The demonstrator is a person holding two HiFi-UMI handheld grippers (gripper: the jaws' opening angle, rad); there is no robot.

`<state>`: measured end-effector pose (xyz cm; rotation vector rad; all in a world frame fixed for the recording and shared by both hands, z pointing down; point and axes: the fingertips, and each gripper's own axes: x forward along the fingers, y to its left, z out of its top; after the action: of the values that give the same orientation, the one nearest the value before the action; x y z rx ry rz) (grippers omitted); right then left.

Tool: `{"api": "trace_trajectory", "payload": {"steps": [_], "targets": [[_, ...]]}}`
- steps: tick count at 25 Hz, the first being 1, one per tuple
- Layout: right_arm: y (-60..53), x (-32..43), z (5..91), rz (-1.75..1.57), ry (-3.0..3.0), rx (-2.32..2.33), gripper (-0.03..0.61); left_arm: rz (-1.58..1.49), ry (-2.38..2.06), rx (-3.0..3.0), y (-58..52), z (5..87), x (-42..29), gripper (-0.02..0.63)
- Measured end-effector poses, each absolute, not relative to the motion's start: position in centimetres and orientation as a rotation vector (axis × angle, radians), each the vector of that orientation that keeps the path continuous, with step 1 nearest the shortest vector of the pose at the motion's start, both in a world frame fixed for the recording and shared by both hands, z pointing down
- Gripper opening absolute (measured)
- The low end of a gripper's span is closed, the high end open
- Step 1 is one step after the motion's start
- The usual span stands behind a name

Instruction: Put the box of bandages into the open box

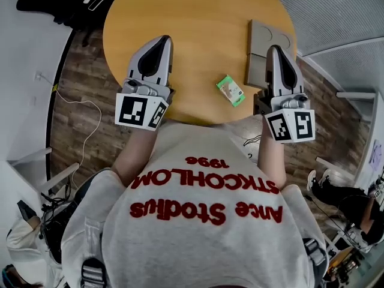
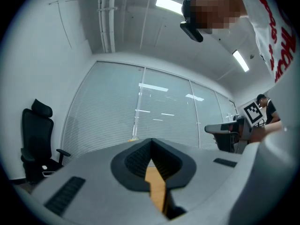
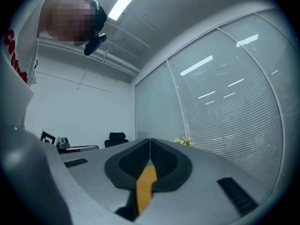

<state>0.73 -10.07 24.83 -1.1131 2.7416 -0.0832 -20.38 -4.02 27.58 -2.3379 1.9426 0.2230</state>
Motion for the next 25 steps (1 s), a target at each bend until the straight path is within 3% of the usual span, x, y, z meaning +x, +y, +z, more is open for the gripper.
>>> {"api": "trace_trajectory", "payload": {"steps": [17, 25], "targets": [[-14.0, -1.2, 26.9, -0.151, 2.85, -1.007, 0.008, 0.216, 2.037, -2.316, -6.7, 29.1, -20.4, 0.0], [-13.1, -1.9, 33.6, -0.262, 3.04, -1.013, 0.014, 0.166, 2.075, -2.349, -6.6, 32.3, -19.6, 0.0]]}}
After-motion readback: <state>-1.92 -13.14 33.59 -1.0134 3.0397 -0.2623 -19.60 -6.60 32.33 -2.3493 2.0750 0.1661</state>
